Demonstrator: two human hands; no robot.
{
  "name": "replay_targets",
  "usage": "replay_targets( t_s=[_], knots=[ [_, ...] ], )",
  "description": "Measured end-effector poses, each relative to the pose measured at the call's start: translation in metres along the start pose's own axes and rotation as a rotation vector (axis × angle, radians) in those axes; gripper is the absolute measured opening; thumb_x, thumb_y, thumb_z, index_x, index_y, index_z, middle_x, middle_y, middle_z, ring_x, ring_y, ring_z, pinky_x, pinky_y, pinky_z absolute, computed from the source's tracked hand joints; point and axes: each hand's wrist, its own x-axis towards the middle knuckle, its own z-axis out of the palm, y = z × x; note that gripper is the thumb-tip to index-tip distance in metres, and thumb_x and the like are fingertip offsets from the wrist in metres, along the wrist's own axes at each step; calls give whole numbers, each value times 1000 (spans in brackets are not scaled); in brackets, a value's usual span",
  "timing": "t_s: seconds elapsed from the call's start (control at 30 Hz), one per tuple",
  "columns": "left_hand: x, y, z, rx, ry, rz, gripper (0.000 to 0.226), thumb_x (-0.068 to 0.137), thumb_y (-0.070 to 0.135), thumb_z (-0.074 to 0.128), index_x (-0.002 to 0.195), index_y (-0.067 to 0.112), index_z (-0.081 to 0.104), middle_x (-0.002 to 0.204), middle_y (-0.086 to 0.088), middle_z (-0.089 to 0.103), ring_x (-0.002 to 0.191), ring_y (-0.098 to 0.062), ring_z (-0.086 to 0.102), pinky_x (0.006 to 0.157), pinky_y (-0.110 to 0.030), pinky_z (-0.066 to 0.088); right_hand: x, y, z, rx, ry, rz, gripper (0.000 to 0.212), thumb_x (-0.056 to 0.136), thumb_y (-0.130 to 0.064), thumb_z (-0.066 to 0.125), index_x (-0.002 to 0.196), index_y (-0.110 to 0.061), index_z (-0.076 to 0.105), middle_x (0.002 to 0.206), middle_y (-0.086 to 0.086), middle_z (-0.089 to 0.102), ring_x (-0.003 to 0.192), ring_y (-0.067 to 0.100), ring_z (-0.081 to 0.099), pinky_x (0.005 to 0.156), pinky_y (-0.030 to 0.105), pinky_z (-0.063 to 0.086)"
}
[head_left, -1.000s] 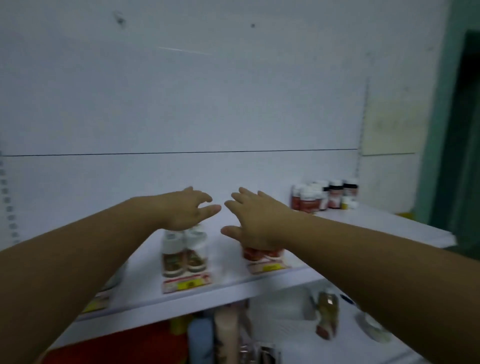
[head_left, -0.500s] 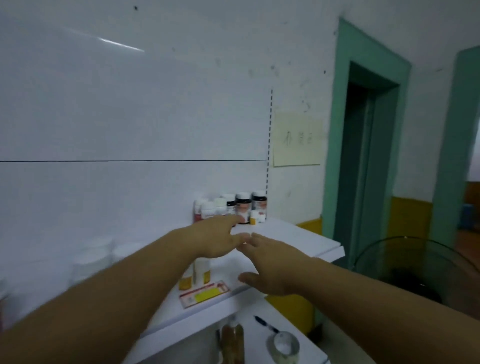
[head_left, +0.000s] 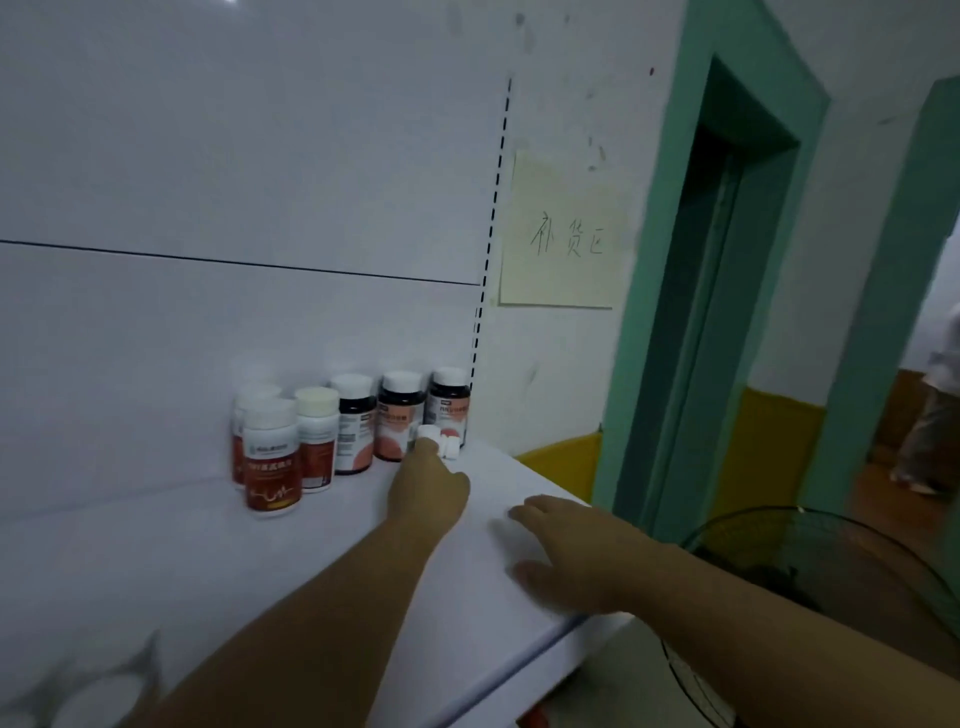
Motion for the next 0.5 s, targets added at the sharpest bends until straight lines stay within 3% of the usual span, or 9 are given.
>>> replay_targets(
  t_s=[0.2,0.33,0.5],
  knots=[
    [46,-9,3,262,307,99,50,83,15,59,131,23,45,128,-10,51,111,-31,56,92,-43,48,84,35,5,18,108,-140,65,92,-46,45,147,-24,20,152,4,32,129,28,43,102,38,39],
    [52,-22,15,373,282,117,53,91,24,51,141,28,38,134,-8,50,120,-27,51,97,-40,44,147,40,11,67,264,-212,61,91,-46,47,144,-26,25,136,9,48,114,30,54,91,37,44],
    [57,-25,18,436,293,171,38,91,30,54,128,25,55,122,-2,54,107,-18,55,91,-29,45,195,36,36,232,452,-229,43,90,-42,49,128,-22,48,121,5,61,106,24,60,87,33,46]
  ],
)
